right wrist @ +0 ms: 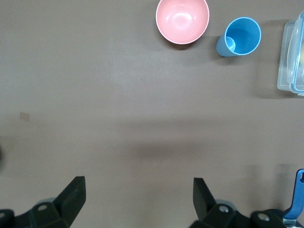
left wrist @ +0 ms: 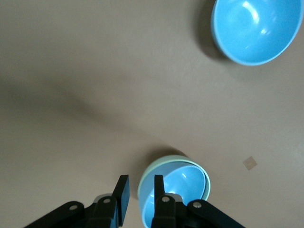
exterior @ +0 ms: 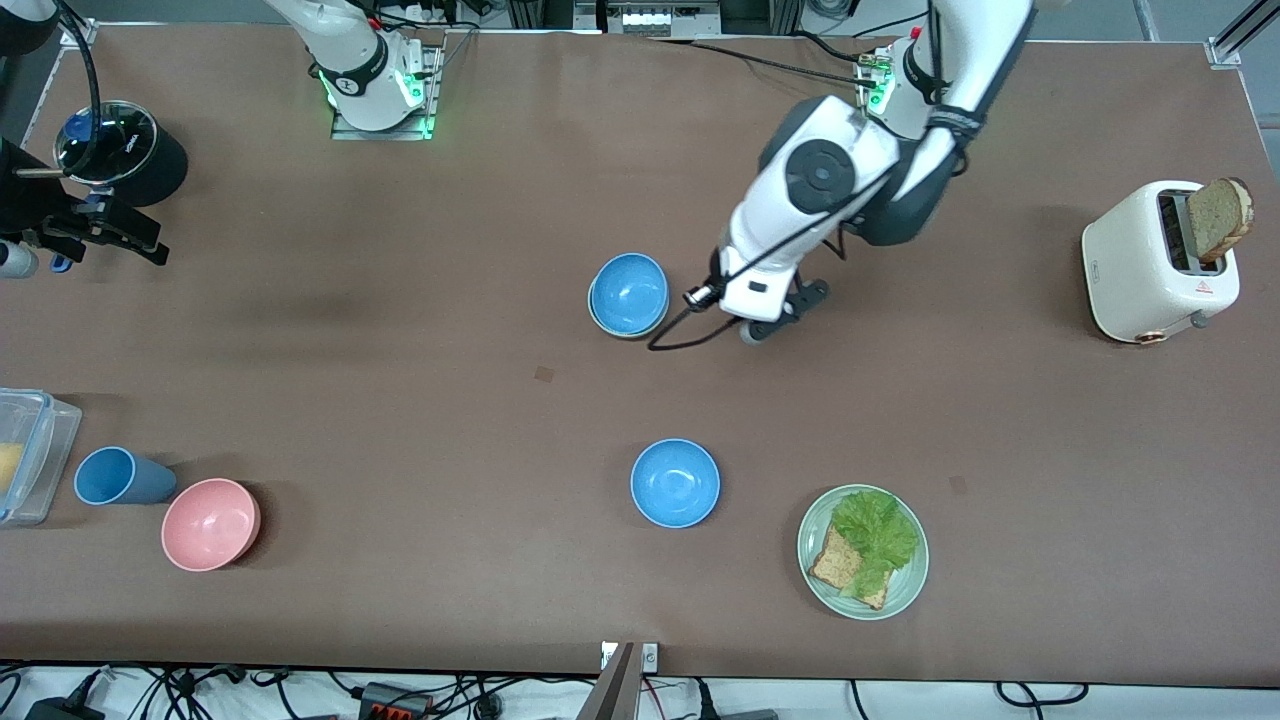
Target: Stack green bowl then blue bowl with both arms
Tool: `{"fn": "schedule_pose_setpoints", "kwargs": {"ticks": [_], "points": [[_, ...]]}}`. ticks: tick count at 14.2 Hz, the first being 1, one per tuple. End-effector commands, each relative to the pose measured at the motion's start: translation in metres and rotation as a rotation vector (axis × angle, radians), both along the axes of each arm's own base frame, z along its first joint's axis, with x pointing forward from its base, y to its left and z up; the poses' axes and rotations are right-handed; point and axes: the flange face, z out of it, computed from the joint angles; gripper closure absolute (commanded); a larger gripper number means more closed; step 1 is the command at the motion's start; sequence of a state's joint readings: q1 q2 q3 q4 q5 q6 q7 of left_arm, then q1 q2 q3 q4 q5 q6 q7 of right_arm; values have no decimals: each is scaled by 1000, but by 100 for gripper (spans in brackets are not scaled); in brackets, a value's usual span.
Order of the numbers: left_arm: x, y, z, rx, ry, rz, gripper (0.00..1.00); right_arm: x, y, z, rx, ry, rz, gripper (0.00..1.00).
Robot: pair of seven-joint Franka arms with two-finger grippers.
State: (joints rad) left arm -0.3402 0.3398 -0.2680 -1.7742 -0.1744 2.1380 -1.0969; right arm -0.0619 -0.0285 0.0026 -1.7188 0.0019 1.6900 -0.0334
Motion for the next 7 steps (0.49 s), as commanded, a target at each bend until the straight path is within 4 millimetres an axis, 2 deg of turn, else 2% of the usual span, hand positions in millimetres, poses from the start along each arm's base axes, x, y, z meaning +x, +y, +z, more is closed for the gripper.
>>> {"fn": "schedule_pose_setpoints", "kwargs": {"ticks": [1,2,5,7], "points": [[37,48,38,8,-7,-121,68,-6,-2,6,-14,-12,14,0],[50,70,51,1,-10,-165,65,-6,-2,6,-14,-12,14,0],[71,115,62,-15,-25,-289,62,-5,-2,6,-14,-13,12,0],[88,160,72,-31,-26,-368,57,-6,-2,6,-14,-12,12,0]]}}
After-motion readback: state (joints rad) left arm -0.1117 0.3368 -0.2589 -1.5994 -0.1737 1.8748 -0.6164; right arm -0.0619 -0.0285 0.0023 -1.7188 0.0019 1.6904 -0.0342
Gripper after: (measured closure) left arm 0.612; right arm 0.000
